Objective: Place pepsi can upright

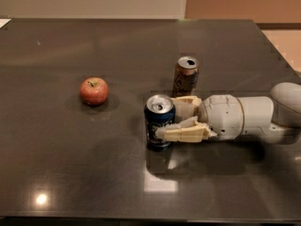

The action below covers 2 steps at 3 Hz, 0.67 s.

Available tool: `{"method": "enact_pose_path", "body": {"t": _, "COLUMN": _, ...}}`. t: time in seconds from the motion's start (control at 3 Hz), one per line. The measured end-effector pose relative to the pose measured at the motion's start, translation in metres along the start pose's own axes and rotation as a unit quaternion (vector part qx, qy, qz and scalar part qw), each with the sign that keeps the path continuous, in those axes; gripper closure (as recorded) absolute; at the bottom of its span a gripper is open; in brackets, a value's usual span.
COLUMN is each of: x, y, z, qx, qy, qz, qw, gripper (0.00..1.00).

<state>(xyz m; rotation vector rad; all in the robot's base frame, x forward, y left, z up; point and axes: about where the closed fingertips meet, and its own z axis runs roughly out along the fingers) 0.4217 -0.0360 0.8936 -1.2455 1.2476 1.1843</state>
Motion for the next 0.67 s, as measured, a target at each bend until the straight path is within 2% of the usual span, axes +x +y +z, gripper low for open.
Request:
{"method": "enact_pose_path", "body": {"t": 0.33, "x": 0.0031, "y": -0.001, "z": -0.0013, "qx": -0.001, "qy": -0.001, "qz": -0.003, "qw": 1.0, "gripper": 0.0}}
{"method": "enact_pose_path", "body": {"t": 0.67, "x": 0.003, "y": -0.001, "z": -0.0012, "qx": -0.001, "qy": -0.001, "qz": -0.003, "qw": 1.0, "gripper": 0.0}}
